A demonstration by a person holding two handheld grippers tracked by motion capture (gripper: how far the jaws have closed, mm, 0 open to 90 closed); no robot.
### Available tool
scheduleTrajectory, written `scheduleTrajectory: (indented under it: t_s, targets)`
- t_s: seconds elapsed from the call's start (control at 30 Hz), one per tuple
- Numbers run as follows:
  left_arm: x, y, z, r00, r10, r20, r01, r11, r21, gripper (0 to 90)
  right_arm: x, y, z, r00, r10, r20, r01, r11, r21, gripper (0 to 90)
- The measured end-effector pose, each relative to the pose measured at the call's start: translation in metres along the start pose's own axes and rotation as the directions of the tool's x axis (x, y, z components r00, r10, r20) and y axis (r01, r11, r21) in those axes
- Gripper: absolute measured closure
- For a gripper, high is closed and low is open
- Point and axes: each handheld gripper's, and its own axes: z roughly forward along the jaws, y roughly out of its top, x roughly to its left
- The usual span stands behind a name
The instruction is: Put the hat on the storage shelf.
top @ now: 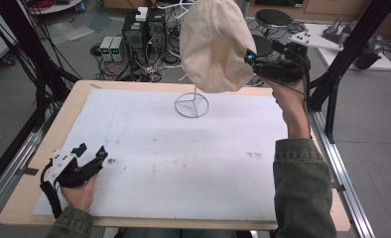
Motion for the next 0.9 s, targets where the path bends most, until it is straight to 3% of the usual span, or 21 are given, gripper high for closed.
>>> scheduleTrajectory:
  t_s: [0.07, 0.17, 0.27, 0.4, 0.53, 0.9]
  targets:
    - [0.000, 0.000, 0.000, 1.0000, -0.002, 0.001, 0.002, 1.0000, -0.003, 31.1, 0.005, -0.002, -0.007, 1.0000, 0.000, -0.006, 0.000, 1.000, -0.032, 10.2]
    - [-0.001, 0.000, -0.001, 1.0000, -0.002, 0.001, 0.002, 1.0000, -0.005, 31.1, 0.011, -0.007, -0.013, 0.9999, -0.011, 0.002, 0.011, 1.000, -0.009, 10.2]
    - [0.000, 0.000, -0.001, 1.0000, -0.003, 0.000, 0.003, 1.0000, -0.002, 31.1, 0.017, -0.012, -0.023, 0.9997, -0.025, 0.009, 0.025, 0.999, -0.033, 10.2]
    - [0.000, 0.000, -0.001, 1.0000, -0.001, -0.001, 0.001, 1.0000, -0.001, 31.1, 0.022, -0.019, -0.029, 0.9989, -0.044, 0.017, 0.044, 0.999, -0.022, 10.2]
    - [0.000, 0.000, -0.001, 1.0000, -0.002, -0.001, 0.002, 1.0000, -0.001, 31.1, 0.025, -0.029, -0.039, 0.9997, -0.011, 0.021, 0.011, 1.000, -0.013, 10.2]
    - [0.000, 0.000, -0.002, 1.0000, 0.000, 0.000, 0.000, 1.0000, -0.004, 31.1, 0.028, -0.045, -0.057, 0.9996, 0.000, 0.027, 0.000, 1.000, -0.002, 10.2]
